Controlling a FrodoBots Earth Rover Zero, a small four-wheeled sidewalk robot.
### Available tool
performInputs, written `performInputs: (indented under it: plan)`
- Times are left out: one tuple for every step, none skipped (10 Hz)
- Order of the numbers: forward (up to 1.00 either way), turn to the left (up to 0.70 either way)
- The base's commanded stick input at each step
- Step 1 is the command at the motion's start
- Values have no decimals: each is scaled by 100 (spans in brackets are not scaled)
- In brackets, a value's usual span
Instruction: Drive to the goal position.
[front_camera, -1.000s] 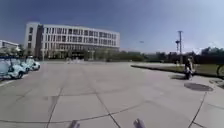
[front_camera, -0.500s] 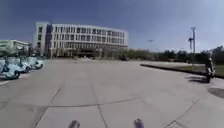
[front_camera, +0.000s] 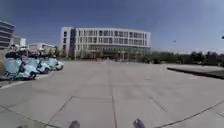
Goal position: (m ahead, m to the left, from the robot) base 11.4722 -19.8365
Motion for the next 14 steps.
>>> performInputs:
  plan:
    - [100,0]
    - [100,0]
    - [25,0]
    - [0,0]
    - [38,0]
    - [100,0]
    - [100,0]
    - [100,0]
    - [100,0]
    - [100,-16]
    - [100,-36]
    - [100,-40]
    - [100,-40]
    - [100,-40]
